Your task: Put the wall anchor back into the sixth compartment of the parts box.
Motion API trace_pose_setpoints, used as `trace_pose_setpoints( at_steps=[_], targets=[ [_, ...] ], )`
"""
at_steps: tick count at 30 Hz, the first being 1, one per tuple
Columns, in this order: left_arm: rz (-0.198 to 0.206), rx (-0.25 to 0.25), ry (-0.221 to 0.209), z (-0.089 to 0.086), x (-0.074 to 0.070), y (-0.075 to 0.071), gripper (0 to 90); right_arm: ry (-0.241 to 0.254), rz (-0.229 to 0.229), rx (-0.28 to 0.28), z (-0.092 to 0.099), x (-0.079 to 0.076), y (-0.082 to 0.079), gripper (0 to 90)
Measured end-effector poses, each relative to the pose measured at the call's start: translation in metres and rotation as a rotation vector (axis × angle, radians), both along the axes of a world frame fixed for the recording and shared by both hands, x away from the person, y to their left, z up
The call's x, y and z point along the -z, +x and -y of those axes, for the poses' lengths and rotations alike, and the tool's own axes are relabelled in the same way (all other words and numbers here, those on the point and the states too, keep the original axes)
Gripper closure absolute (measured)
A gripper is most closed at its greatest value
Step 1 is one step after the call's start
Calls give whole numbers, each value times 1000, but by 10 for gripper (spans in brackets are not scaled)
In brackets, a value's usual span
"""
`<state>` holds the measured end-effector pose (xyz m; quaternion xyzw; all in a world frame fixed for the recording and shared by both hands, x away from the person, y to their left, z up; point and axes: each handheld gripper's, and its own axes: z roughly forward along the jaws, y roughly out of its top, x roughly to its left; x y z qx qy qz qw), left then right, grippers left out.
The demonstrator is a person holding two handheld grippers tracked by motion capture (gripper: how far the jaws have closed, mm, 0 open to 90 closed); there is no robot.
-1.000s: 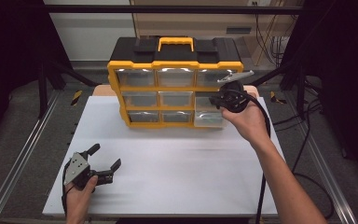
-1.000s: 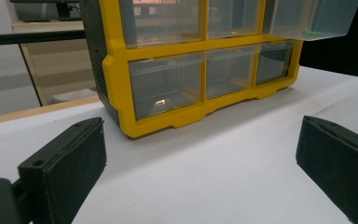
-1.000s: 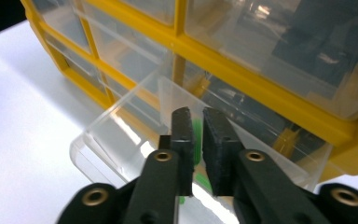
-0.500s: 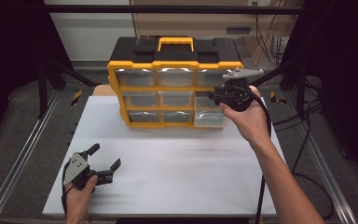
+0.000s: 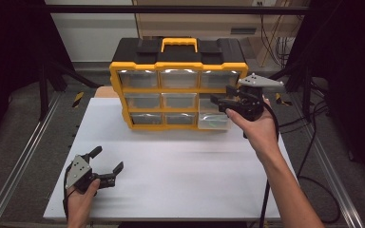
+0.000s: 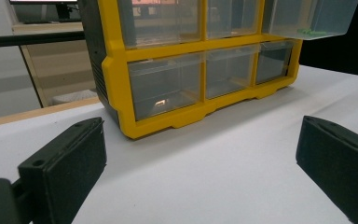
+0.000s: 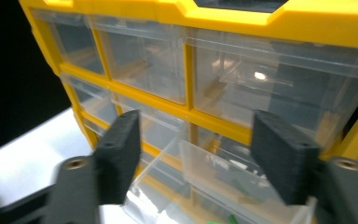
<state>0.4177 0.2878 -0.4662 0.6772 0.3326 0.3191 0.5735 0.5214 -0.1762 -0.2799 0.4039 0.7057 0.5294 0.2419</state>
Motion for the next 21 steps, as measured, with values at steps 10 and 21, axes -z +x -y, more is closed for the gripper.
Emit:
trace_pose_setpoints(
  at_steps=[10,21],
  targets=[
    [0,4,1,0,0,0,13,72,100,7,9,16,-24,96],
    [14,-3,-18,-5,-1,-2,9,77,177,-18,26,41,-57,96]
  ],
)
